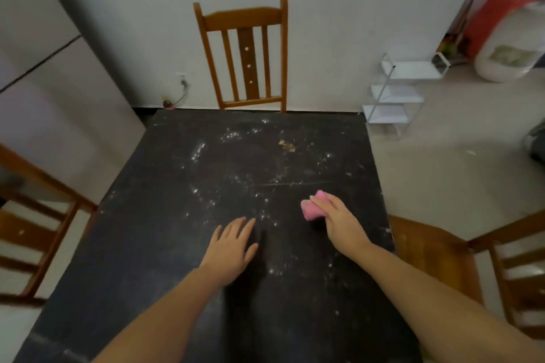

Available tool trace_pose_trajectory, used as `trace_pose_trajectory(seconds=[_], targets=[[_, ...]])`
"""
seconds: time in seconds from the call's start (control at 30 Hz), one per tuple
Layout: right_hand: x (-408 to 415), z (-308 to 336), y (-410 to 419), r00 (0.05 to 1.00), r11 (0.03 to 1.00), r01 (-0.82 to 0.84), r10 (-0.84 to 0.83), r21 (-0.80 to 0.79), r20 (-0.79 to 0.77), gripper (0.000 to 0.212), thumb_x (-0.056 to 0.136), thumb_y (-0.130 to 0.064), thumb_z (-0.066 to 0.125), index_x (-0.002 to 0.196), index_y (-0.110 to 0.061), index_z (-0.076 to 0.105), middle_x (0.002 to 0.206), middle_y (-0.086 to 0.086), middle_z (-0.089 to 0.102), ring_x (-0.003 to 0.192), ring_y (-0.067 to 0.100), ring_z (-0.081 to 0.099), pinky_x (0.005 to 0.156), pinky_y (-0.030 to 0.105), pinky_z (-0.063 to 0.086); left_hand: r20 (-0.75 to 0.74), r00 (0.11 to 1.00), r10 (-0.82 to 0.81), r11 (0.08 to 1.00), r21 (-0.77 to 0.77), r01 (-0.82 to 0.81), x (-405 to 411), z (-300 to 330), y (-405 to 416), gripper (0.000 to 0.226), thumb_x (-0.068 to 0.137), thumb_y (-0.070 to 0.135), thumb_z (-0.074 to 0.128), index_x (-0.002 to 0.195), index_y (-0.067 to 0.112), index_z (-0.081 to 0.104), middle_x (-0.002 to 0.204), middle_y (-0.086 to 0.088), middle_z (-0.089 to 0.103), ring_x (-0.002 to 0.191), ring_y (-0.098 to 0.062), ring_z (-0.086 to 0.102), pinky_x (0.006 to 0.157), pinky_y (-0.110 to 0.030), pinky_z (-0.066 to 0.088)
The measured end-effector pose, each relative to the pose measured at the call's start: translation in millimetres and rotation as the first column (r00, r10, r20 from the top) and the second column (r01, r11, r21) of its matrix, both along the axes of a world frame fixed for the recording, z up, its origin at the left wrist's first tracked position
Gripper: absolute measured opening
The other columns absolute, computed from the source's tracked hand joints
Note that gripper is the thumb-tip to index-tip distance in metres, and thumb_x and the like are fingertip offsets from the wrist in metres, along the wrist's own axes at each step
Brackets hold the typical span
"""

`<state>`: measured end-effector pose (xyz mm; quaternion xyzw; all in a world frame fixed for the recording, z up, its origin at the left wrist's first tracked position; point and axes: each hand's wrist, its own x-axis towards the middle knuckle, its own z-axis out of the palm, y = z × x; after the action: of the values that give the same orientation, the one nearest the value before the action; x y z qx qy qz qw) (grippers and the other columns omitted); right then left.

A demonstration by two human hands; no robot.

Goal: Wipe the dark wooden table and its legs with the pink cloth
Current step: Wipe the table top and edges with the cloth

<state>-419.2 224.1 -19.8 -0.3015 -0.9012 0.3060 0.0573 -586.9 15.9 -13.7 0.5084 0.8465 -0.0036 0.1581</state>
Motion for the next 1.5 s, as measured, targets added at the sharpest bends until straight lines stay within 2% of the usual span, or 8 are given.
trace_pose_trajectory(seconds=[0.27,0.4,0.77,0.93,1.03,1.2,1.37,1.5], targets=[[-72,-31,137,0.954,0.948,0.289,-0.273,0.135,-0.127,0.059,0.089,0.007,0.043,0.145,-0.01,0.035,0.147,0.019,0.039,0.132,0.036,0.041,0.112,0.05,0.031,-0.036,0.998,0.051,0.99,0.134,-0.045,-99,-41,142,0.058,0.095,0.046,0.019,0.146,0.018,0.017,0.154,-0.005,0.015,0.142,-0.02,0.009,0.114,-0.043,0.004],[-91,-50,190,0.905,0.887,0.426,-0.414,0.179,-0.101,0.057,0.089,0.007,0.042,0.143,-0.009,0.039,0.147,0.019,0.038,0.133,0.034,0.038,0.113,0.038,0.027,-0.037,0.992,0.119,0.962,0.25,-0.106,-115,-63,153,0.049,0.097,0.033,0.033,0.142,0.014,0.028,0.153,-0.006,0.021,0.142,-0.02,0.011,0.115,-0.043,0.0],[-64,-40,26,0.948,0.93,-0.312,0.32,-0.197,0.009,0.065,0.09,0.01,0.038,0.133,-0.037,0.049,0.153,-0.018,0.025,0.144,0.004,0.018,0.119,0.037,0.019,-0.022,0.993,0.119,0.962,0.252,-0.109,-114,-62,155,0.05,0.096,0.032,0.031,0.142,0.014,0.028,0.153,-0.006,0.019,0.142,-0.019,0.009,0.115,-0.043,-0.002],[-114,5,161,0.941,0.992,-0.046,0.003,-0.121,-0.338,0.028,0.097,0.002,0.041,0.1,-0.003,0.068,0.11,-0.001,0.066,0.095,0.0,0.062,0.082,0.03,0.054,-0.053,0.991,0.119,0.96,0.26,-0.101,-115,-64,154,0.061,0.089,0.043,0.014,0.139,0.014,0.034,0.151,-0.006,0.027,0.141,-0.019,0.016,0.115,-0.043,0.002],[-149,-16,253,0.982,0.977,0.189,-0.186,0.097,-0.038,0.039,0.096,-0.006,0.038,0.13,-0.015,0.054,0.128,0.011,0.058,0.122,0.02,0.052,0.111,0.038,0.033,-0.072,0.989,0.127,0.96,0.26,-0.104,-115,-66,154,0.065,0.088,0.046,0.01,0.14,0.014,0.033,0.151,-0.005,0.026,0.141,-0.018,0.016,0.116,-0.041,0.001],[-205,-33,182,0.916,0.986,0.098,-0.143,0.135,0.375,0.033,0.084,-0.041,0.038,0.106,-0.021,0.052,0.104,0.004,0.055,0.101,0.03,0.053,0.086,0.049,0.039,-0.079,0.989,0.127,0.961,0.258,-0.103,-115,-66,154,0.061,0.089,0.043,0.014,0.137,0.013,0.038,0.148,-0.006,0.032,0.139,-0.02,0.023,0.115,-0.043,0.006],[-107,-26,68,0.839,0.815,-0.506,0.541,-0.282,0.059,0.041,0.092,-0.004,0.045,0.13,-0.014,0.056,0.146,0.01,0.042,0.14,0.015,0.027,0.118,0.027,0.016,-0.061,0.988,0.143,0.957,0.263,-0.122,-114,-66,154,0.063,0.087,0.042,0.012,0.137,0.012,0.038,0.149,-0.007,0.031,0.139,-0.021,0.022,0.114,-0.042,0.004],[-151,-4,170,0.957,0.973,-0.231,0.225,-0.01,-0.183,0.035,0.093,-0.004,0.042,0.118,-0.014,0.063,0.137,0.008,0.053,0.131,0.014,0.044,0.115,0.034,0.029,-0.076,0.988,0.136,0.957,0.27,-0.111,-113,-65,153,0.061,0.089,0.041,0.014,0.137,0.013,0.037,0.149,-0.006,0.031,0.139,-0.02,0.021,0.115,-0.042,0.005]])
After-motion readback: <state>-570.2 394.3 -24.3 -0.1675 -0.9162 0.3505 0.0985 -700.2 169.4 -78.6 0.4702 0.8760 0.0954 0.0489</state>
